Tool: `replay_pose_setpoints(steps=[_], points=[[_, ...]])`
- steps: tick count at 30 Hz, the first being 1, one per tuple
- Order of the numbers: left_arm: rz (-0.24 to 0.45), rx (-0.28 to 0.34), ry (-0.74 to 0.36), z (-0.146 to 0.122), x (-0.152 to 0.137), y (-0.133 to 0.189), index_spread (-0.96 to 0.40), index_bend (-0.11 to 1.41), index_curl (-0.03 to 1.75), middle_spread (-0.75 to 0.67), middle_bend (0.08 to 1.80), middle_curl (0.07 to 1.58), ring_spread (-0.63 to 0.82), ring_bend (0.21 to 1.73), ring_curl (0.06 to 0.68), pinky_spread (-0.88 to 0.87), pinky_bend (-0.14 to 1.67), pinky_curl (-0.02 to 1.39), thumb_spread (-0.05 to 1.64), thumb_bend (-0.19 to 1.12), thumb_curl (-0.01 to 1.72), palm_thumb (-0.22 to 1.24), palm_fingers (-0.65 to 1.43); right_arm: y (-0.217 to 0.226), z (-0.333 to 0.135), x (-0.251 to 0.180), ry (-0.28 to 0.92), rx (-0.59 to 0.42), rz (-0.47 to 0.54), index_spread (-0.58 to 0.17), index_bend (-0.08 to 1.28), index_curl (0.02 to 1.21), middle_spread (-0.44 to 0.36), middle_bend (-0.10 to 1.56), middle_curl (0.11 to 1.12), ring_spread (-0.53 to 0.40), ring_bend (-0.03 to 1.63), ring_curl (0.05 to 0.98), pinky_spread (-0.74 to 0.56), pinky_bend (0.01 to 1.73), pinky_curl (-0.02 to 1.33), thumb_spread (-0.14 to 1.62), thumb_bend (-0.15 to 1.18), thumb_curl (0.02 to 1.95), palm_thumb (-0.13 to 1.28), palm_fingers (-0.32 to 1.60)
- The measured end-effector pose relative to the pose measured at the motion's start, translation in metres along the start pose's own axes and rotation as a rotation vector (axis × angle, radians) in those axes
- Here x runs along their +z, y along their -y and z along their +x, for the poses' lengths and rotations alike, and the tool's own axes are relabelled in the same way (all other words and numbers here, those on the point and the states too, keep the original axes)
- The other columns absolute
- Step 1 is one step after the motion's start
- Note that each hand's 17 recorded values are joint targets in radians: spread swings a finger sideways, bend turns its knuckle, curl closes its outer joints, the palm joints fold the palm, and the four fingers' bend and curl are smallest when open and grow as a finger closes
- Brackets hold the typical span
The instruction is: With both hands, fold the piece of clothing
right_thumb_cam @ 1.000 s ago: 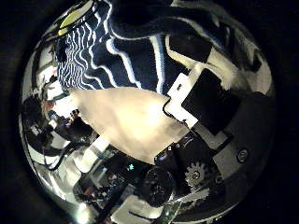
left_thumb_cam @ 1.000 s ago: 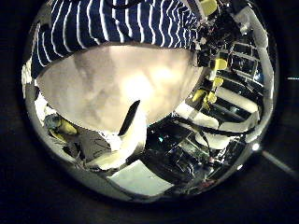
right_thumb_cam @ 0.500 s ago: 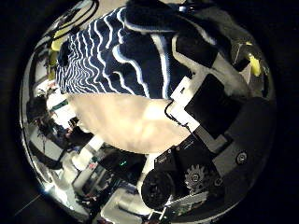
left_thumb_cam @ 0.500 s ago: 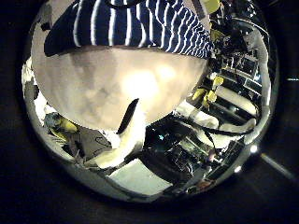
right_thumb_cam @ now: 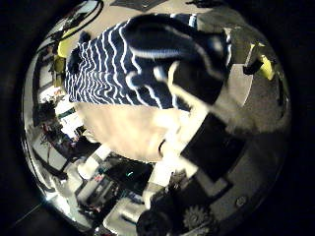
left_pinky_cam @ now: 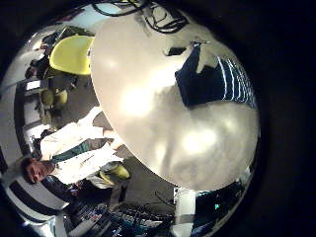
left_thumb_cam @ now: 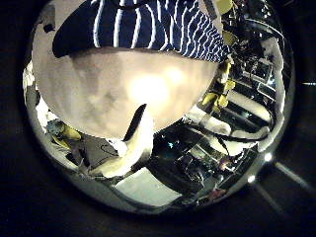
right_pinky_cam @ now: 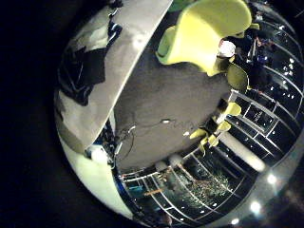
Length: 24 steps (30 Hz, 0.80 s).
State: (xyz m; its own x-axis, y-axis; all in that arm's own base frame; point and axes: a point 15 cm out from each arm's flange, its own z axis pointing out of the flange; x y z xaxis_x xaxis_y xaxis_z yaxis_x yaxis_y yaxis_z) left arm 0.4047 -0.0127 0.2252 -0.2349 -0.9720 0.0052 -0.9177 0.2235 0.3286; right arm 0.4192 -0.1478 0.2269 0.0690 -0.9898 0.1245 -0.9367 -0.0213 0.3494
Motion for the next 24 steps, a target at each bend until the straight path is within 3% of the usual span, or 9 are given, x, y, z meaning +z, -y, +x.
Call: replay_pose_setpoints(steps=[2,3,4,7,17,24], points=[[-0.008,-0.001,0.000,-0.001,0.003,0.002,0.04,0.15,0.30,0.18,0.21,0.39,0.19,0.77,0.230,0.28,0.49,0.34,1.18,-0.02,0.28,0.34,0.13,-0.001,0.003,0.001,0.028,0.021,0.006,-0.373,0.35,0.71,-0.266,0.86,0.64,-0.257,1.35,0.593,-0.42,1.20,0.83,1.23,-0.06,0.44,0.43,0.43],[-0.007,0.000,0.000,0.000,0.002,0.003,0.04,0.15,0.30,0.18,0.21,0.39,0.19,0.77,0.230,0.28,0.49,0.34,1.18,-0.02,0.28,0.35,0.13,-0.002,0.005,0.002,0.045,0.033,0.011,-0.380,0.42,0.72,-0.243,0.48,0.52,-0.257,1.39,0.595,-0.41,1.23,0.82,1.23,-0.05,0.42,0.40,0.19],[-0.007,0.001,0.000,0.001,0.003,0.004,0.04,0.15,0.30,0.18,0.21,0.39,0.19,0.77,0.230,0.28,0.49,0.34,1.18,-0.02,0.28,0.35,0.13,-0.002,0.006,0.003,0.061,0.044,0.014,-0.377,0.33,0.68,-0.283,0.75,0.59,-0.250,1.29,0.561,-0.39,1.14,0.79,1.22,-0.05,0.40,0.37,0.32],[-0.012,0.004,-0.001,0.001,0.005,0.005,0.04,0.15,0.30,0.18,0.21,0.39,0.19,0.78,0.230,0.27,0.50,0.34,1.18,-0.02,0.28,0.35,0.13,0.004,0.000,0.009,0.114,0.062,0.017,-0.349,0.33,0.65,-0.230,0.70,0.57,-0.201,1.17,0.519,-0.24,1.01,0.77,1.20,-0.04,0.37,0.32,0.11],[-0.011,0.003,-0.001,0.001,0.001,0.004,0.04,0.15,0.30,0.18,0.21,0.39,0.19,0.78,0.230,0.26,0.50,0.34,1.18,-0.02,0.28,0.35,0.13,0.045,-0.016,0.027,0.149,0.056,0.050,-0.262,0.29,0.56,-0.042,0.57,0.49,-0.004,0.93,0.401,0.24,0.82,0.63,1.15,-0.02,0.32,0.26,0.06],[-0.003,0.001,-0.001,0.000,-0.002,0.001,0.04,0.15,0.29,0.18,0.21,0.39,0.19,0.78,0.228,0.26,0.50,0.34,1.18,-0.02,0.28,0.35,0.13,0.047,-0.011,0.009,0.160,0.070,0.094,-0.257,0.26,0.52,-0.020,0.51,0.45,0.016,0.88,0.367,0.36,0.76,0.56,1.14,-0.02,0.30,0.27,0.15]])
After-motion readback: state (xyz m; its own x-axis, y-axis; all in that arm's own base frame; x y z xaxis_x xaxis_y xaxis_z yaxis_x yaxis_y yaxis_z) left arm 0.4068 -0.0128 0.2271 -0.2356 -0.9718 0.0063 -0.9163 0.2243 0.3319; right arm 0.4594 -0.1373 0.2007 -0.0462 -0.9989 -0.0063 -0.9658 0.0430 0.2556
